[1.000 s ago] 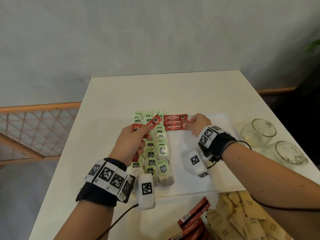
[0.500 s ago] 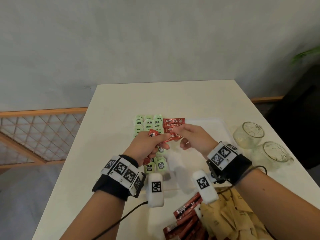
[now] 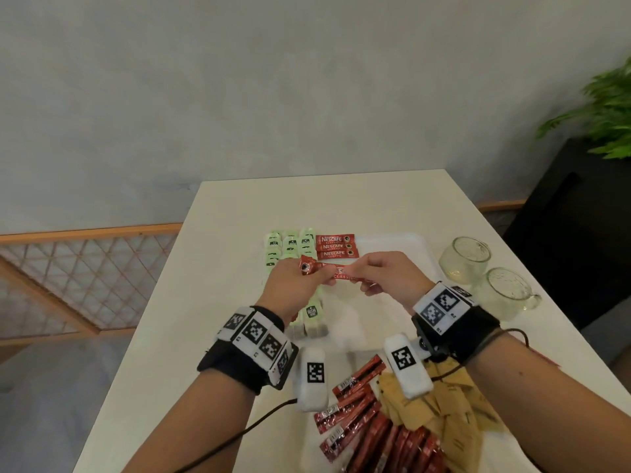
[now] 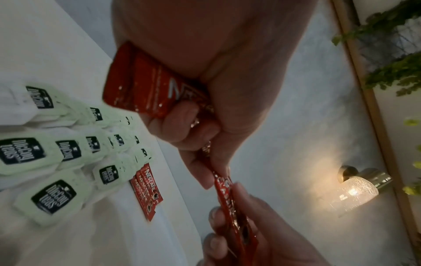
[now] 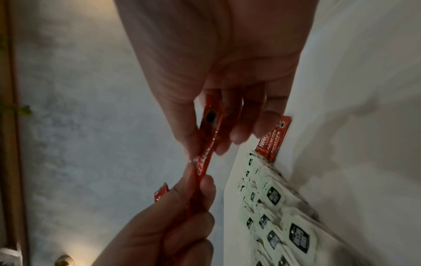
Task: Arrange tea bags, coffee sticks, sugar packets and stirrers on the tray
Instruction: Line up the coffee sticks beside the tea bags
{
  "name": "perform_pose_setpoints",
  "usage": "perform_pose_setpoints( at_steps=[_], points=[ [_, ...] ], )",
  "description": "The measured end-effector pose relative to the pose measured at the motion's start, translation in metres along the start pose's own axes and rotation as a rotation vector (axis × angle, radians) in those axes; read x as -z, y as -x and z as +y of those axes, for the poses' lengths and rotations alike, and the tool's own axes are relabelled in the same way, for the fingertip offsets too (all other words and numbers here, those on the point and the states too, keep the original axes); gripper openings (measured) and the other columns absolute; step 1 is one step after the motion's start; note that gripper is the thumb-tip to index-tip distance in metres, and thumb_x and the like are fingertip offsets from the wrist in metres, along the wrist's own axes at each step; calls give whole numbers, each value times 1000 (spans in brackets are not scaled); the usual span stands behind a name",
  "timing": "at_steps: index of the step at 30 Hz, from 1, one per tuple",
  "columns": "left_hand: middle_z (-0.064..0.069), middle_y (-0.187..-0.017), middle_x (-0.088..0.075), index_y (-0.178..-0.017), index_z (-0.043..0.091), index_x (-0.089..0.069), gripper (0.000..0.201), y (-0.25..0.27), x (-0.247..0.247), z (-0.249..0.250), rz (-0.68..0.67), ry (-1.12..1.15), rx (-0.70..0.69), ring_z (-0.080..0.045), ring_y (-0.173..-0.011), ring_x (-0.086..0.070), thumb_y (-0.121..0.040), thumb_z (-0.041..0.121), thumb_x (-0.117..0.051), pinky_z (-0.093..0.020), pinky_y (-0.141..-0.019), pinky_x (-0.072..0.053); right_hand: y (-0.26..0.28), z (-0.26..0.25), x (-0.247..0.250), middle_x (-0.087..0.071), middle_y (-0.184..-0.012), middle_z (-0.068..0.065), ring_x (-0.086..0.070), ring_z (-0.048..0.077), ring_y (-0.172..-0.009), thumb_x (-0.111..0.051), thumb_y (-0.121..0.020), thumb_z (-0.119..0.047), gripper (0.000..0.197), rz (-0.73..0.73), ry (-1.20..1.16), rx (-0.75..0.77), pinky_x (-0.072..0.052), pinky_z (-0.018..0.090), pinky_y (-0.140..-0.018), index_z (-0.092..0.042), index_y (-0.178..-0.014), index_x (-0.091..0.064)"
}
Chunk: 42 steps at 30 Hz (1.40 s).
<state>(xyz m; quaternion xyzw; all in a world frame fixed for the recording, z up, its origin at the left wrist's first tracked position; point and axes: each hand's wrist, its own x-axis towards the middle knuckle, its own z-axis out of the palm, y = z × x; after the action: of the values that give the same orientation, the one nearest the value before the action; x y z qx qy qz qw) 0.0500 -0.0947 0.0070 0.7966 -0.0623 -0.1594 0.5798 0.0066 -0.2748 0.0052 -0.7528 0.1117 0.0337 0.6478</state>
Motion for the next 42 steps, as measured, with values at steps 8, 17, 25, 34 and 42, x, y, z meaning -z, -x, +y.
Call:
perform_pose_setpoints(
  at_steps=[8, 17, 25, 34, 42],
  points=[
    [14, -37, -39, -83, 9, -73, 22, 16, -15, 5, -14, -31, -31, -5, -36, -34, -91, 27, -65, -21, -42, -30, 5, -2, 1, -66, -66, 3, -58, 10, -58, -76, -81, -19, 14, -73, 115, 36, -55, 22, -63, -5, -85, -74],
    [19, -40, -49, -85, 19, -70, 12, -3, -6, 6, 32, 37, -3, 1, -41, -42, -91, 29, -68, -18, -47, -35, -10, 6, 17, -71, -75, 9, -69, 11, -61, -72, -84, -10, 12, 33, -29, 17, -55, 18, -57, -2, -91, -69],
    [-1, -71, -41, -84, 10, -56, 15, -33, 23, 1, 26, 90, 203, -13, -51, -35, -89, 24, -58, -25, -49, -32, -54, 37, 29, -67, -81, 7, -61, 15, -64, -58, -94, -8, 18, 152, 136, -151, -54, 26, -61, 2, -106, -68],
    [-12, -94, -71, -108, 4, -64, 21, -53, 38, -12, 90, 533, 188, -16, -56, -63, -102, 16, -49, -38, -68, -54, -105, 57, 18, -61, -78, 0, -52, 14, -51, -65, -91, -22, 4, 202, 531, -297, -45, 19, -44, -19, -89, -65],
    [0, -64, -65, -113, 18, -63, 33, -65, 41, -22, -25, 387, 254, -12, -41, -42, -103, 42, -43, -30, -53, -31, -136, 66, 14, -53, -79, -3, -54, 20, -74, -75, -81, -23, 29, 287, 471, -314, -49, 32, -69, -25, -75, -47]
  ],
)
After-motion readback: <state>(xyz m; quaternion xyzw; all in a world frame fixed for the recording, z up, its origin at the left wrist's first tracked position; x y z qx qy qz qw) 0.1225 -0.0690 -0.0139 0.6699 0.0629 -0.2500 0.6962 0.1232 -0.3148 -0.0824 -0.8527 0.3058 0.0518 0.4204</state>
